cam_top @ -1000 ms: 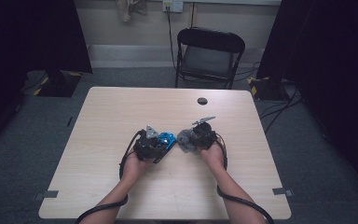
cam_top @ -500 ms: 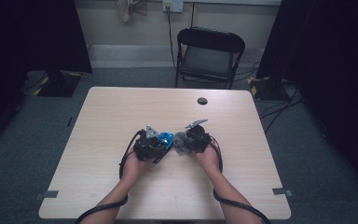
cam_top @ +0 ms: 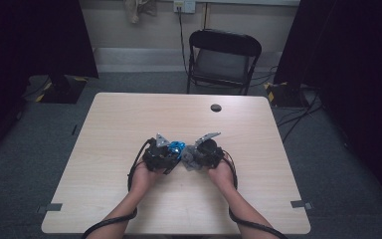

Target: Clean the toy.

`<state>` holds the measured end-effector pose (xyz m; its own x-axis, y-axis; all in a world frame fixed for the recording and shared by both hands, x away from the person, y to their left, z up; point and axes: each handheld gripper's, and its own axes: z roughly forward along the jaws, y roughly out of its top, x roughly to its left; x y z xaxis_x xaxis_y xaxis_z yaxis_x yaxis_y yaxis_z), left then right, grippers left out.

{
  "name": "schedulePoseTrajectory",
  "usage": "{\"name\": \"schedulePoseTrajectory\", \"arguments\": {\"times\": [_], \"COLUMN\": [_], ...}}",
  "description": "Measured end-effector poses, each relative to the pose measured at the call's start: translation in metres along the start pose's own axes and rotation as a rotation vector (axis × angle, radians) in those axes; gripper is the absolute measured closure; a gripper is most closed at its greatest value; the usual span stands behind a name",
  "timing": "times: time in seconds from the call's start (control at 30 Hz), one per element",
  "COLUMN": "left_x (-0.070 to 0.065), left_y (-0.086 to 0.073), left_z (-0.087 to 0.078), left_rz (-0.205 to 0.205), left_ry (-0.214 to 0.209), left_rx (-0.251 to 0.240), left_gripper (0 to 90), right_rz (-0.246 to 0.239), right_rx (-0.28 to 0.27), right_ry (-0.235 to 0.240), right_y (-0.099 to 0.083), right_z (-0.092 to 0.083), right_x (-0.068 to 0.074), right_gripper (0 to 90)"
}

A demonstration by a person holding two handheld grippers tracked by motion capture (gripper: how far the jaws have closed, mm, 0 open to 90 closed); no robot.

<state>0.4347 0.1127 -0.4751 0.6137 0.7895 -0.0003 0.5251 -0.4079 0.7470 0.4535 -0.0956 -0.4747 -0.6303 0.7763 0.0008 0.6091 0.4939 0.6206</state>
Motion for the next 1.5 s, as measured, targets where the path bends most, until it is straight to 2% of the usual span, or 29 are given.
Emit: {"name": "schedulePoseTrajectory", "arguments": {"times": [0.37, 0.4, 0.43, 0.63, 1.0, 1.1, 1.33, 1.5], "left_x": [0.000, 0.001, 0.000, 0.000, 0.001, 0.000, 0.000, -0.001], "left_y": [0.000, 0.000, 0.000, 0.000, 0.000, 0.001, 0.000, 0.000], "left_z": [0.000, 0.000, 0.000, 0.000, -0.001, 0.000, 0.000, 0.000], "left_rz": [-0.010, -0.001, -0.015, -0.016, 0.003, -0.005, -0.017, -0.023], "left_ry": [-0.002, 0.004, -0.003, -0.002, 0.004, 0.004, 0.005, 0.003], "left_rx": [0.001, 0.005, 0.003, 0.001, 0.011, 0.006, -0.002, -0.006], "left_gripper": [47.9, 47.9, 47.9, 47.9, 48.0, 48.0, 47.9, 48.0], "right_rz": [-0.047, -0.052, -0.056, -0.064, -0.103, -0.112, -0.101, -0.113], "right_rx": [-0.007, -0.006, -0.007, -0.010, -0.025, -0.028, -0.041, -0.039], "right_ry": [0.044, 0.047, 0.051, 0.069, 0.115, 0.126, 0.144, 0.154], "right_y": [-0.007, -0.008, -0.008, -0.011, -0.018, -0.019, -0.021, -0.022], "right_z": [-0.005, -0.006, -0.006, -0.008, -0.011, -0.012, -0.012, -0.013], "right_x": [0.021, 0.023, 0.024, 0.031, 0.051, 0.056, 0.059, 0.062], "right_gripper": [71.1, 71.1, 71.1, 71.0, 71.0, 71.0, 70.9, 70.8]}}
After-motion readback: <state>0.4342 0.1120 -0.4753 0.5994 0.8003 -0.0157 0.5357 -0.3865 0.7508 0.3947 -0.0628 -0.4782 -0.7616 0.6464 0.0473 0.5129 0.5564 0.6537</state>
